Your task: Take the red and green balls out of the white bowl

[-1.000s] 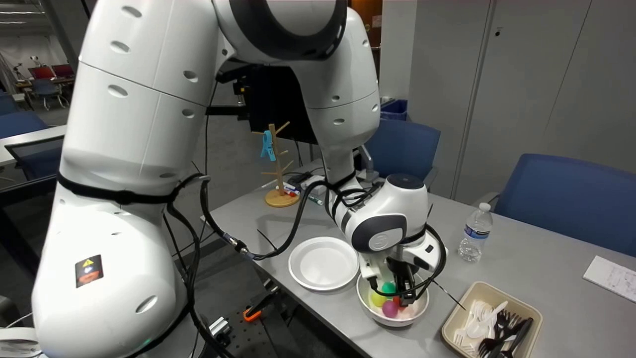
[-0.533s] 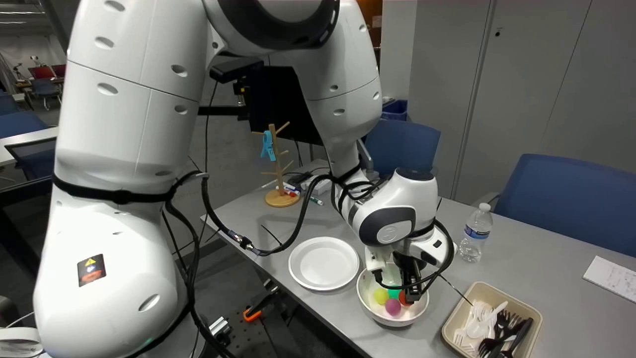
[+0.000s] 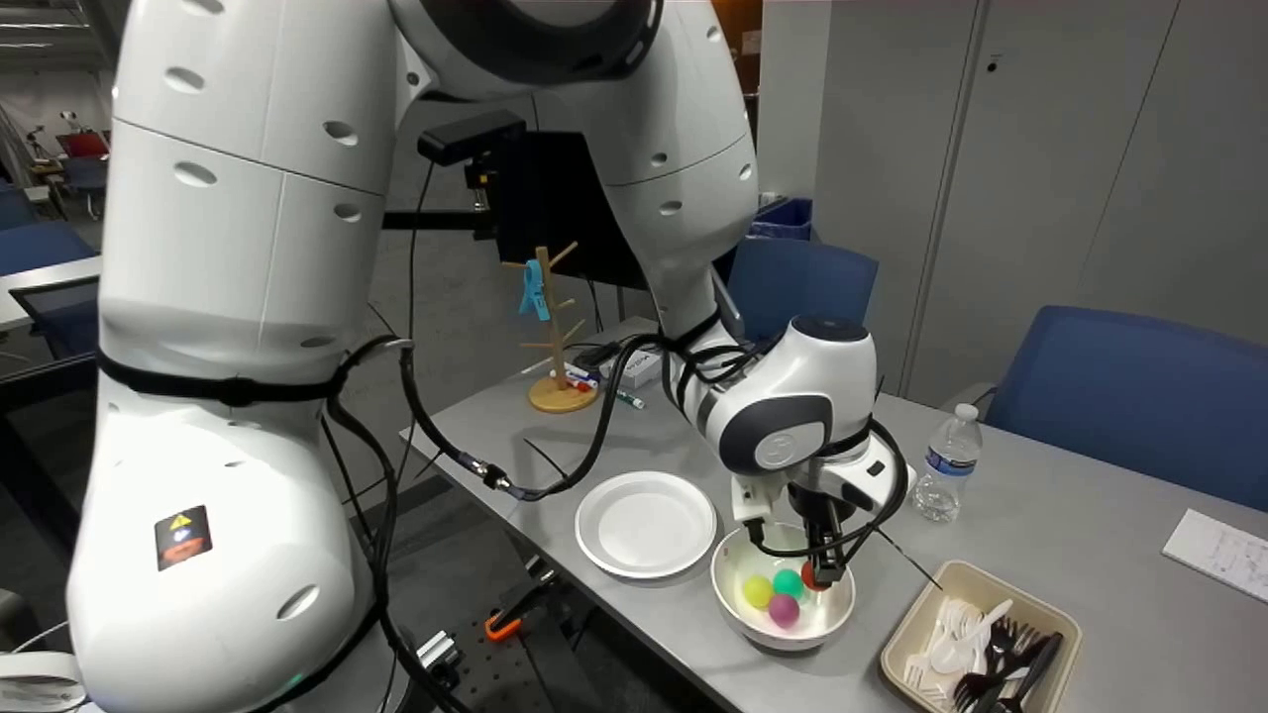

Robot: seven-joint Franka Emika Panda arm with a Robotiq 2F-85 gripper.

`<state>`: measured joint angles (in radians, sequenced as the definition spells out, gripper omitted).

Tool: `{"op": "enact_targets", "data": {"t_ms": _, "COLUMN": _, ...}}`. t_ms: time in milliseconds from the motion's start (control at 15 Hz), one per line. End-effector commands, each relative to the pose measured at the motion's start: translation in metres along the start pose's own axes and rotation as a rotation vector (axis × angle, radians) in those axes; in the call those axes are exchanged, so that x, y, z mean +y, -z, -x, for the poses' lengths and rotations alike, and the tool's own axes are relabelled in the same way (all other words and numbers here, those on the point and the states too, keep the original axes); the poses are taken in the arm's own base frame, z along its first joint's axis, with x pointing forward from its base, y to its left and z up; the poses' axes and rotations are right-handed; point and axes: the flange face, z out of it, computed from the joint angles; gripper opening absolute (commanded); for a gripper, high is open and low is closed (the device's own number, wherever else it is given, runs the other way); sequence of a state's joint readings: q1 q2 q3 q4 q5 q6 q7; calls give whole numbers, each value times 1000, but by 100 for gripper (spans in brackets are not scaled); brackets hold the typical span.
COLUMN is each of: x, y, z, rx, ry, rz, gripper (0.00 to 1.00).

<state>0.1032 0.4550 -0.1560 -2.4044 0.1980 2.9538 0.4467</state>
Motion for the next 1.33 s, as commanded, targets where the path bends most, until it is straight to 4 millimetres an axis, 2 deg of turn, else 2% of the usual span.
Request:
{"op": "enact_targets", "data": {"t_ms": 0, "x": -7, "y": 30, "z": 6, "rx": -7, "ry": 3, "rz": -22, "gripper": 13}}
{"op": "enact_targets", "data": {"t_ms": 333, "x": -21, "y": 62, "z": 11, "rx": 10, "ry": 41, "rz": -65, "gripper": 13}}
{"op": "enact_targets", "data": {"t_ms": 867, "x": -59, "y": 101, "z": 47, "rx": -21, "ry": 125, "rz": -192, "gripper": 13}}
{"op": "enact_targets", "data": {"t_ms": 1000, "x": -71, "y": 100, "z": 57, "rx": -58, "ry": 142, "rz": -235, "gripper": 13}}
{"op": "enact_targets", "data": {"t_ms": 1267, "x": -77, "y": 77, "z": 77, "rx": -169, "ry": 163, "rz": -251, "gripper": 13}}
